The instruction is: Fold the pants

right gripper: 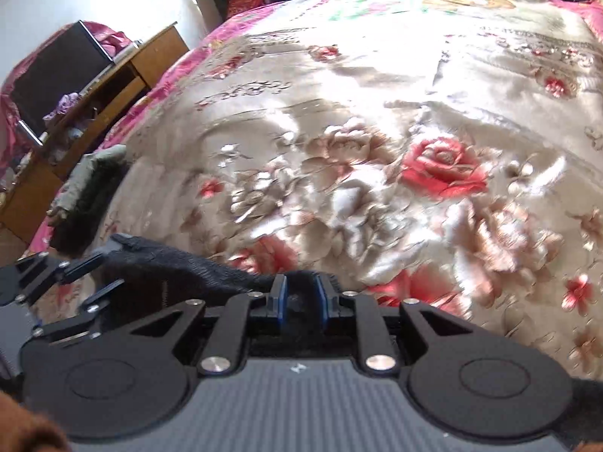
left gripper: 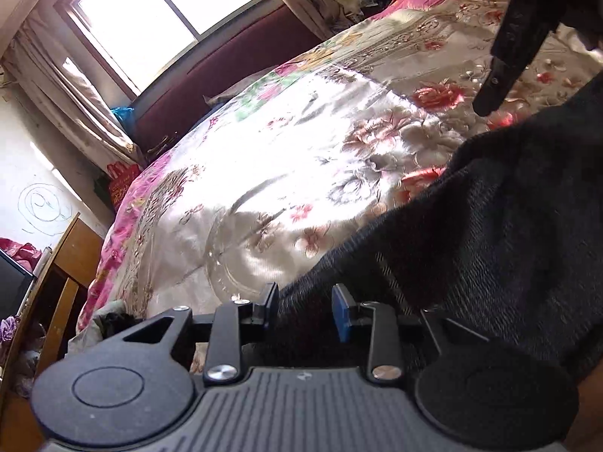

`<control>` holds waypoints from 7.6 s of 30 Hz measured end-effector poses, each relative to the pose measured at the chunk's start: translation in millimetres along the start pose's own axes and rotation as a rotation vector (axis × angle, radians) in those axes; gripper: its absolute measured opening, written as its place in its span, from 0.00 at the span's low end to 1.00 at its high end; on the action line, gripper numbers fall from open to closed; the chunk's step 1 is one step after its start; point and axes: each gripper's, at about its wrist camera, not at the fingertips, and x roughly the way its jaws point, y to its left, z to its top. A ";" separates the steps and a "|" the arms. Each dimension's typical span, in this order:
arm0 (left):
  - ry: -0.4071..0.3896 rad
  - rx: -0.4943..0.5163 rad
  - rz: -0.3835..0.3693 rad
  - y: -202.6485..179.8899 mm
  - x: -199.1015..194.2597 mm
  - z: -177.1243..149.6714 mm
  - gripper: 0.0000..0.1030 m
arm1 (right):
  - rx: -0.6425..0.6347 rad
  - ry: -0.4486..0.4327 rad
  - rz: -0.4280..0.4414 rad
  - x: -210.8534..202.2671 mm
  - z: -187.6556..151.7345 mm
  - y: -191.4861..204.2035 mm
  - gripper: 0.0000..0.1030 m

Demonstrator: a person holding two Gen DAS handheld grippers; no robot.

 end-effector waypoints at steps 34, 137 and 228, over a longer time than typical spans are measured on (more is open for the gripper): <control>-0.281 0.614 -0.641 -342.6 -54.2 188.6 0.49 | 1.057 -0.658 -0.453 -297.3 -258.4 -321.3 0.05; 0.018 0.024 -0.230 -68.5 -1.8 5.7 0.54 | 0.354 -0.055 -0.176 -59.7 -109.3 -73.6 0.39; 0.057 -0.176 -0.103 -0.3 -57.8 -53.1 0.65 | 0.430 0.082 0.080 79.5 0.4 121.2 0.45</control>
